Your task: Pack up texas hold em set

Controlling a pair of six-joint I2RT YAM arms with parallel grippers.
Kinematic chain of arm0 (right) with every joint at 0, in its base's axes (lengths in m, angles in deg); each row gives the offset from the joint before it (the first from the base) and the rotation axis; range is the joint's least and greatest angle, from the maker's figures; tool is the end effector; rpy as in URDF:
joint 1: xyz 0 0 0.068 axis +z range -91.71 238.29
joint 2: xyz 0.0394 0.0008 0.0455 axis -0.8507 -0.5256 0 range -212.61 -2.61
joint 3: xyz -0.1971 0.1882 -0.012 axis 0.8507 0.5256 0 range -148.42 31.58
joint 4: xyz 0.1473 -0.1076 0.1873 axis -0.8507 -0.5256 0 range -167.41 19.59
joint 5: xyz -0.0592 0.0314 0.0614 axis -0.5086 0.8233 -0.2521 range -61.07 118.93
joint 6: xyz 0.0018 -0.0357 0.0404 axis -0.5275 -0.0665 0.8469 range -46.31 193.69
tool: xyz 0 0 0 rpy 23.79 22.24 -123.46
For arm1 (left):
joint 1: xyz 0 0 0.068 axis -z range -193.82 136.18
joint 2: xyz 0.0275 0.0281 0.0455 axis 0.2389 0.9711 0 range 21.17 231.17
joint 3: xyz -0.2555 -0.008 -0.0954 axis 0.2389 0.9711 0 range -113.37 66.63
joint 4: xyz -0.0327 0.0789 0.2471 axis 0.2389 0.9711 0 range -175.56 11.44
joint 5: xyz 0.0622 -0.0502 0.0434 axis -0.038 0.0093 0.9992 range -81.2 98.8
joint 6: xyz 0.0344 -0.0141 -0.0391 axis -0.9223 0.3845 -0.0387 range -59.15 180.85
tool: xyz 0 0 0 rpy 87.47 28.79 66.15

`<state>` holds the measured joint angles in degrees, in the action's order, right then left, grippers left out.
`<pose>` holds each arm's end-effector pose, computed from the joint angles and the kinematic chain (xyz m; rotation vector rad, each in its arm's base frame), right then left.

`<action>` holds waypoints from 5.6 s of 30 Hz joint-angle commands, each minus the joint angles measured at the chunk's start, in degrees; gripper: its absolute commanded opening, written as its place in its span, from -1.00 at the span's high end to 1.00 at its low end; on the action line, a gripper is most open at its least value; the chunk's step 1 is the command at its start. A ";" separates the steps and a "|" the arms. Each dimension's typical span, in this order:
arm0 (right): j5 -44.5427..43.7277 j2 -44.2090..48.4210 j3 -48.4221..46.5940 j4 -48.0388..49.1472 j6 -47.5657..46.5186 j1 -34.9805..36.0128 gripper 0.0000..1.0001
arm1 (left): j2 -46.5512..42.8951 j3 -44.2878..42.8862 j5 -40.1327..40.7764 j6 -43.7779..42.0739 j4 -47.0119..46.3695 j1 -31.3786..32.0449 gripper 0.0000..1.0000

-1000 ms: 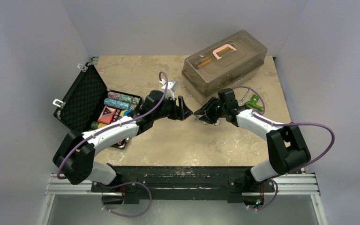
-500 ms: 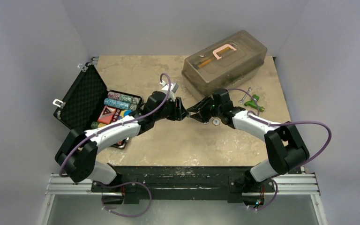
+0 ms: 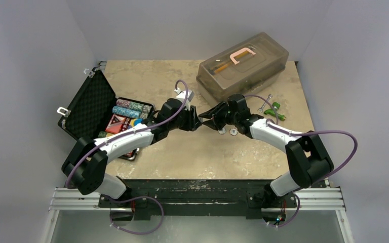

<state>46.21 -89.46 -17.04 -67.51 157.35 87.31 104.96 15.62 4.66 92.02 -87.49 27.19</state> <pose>0.2775 0.1661 0.2101 0.9870 2.3450 1.3050 0.2427 -0.2146 0.2377 0.2356 2.2072 -0.8069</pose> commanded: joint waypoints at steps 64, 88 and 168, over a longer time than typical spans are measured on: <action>-14.10 15.90 5.69 -17.07 -60.27 1.65 -0.74 | -0.78 -6.32 17.57 -37.57 54.66 -26.07 1.00; -16.19 18.25 8.01 -19.35 -57.84 1.61 -0.74 | -19.92 -8.66 25.49 -18.15 48.77 -26.14 0.27; -36.68 -8.88 -0.78 -17.18 -51.62 -0.45 0.12 | -6.99 -16.95 -28.15 -4.11 25.66 -26.95 -0.43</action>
<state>8.02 -96.61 -17.48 -83.40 104.83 86.50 97.95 -1.23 -22.16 87.43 -59.49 0.75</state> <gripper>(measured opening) 0.450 0.713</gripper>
